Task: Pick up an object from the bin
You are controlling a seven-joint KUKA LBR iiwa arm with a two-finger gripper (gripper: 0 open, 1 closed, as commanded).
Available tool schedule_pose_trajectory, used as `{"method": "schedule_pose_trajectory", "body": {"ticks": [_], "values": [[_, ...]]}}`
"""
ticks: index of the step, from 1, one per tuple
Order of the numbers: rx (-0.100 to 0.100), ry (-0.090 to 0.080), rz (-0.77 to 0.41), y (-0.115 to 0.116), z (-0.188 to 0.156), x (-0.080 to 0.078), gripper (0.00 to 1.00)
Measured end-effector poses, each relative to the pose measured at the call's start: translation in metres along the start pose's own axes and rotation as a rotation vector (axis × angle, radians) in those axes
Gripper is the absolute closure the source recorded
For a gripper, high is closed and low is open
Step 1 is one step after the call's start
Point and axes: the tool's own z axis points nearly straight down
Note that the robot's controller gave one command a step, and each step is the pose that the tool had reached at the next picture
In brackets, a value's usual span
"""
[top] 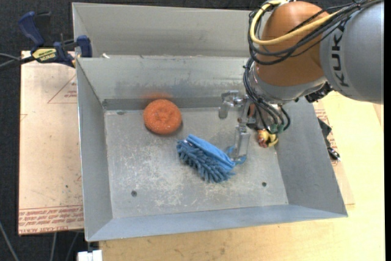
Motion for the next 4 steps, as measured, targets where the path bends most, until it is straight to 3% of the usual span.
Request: {"method": "schedule_pose_trajectory", "body": {"ticks": [1, 2, 3, 4], "values": [[0.000, -0.008, 0.001, 0.000, -0.005, -0.001, 0.00], [0.000, -0.012, -0.038, -0.001, 0.041, 0.011, 0.00], [-0.001, -0.011, -0.068, -0.003, 0.099, 0.038, 0.00], [-0.001, -0.012, -0.011, 0.010, 0.127, 0.048, 0.00]]}}
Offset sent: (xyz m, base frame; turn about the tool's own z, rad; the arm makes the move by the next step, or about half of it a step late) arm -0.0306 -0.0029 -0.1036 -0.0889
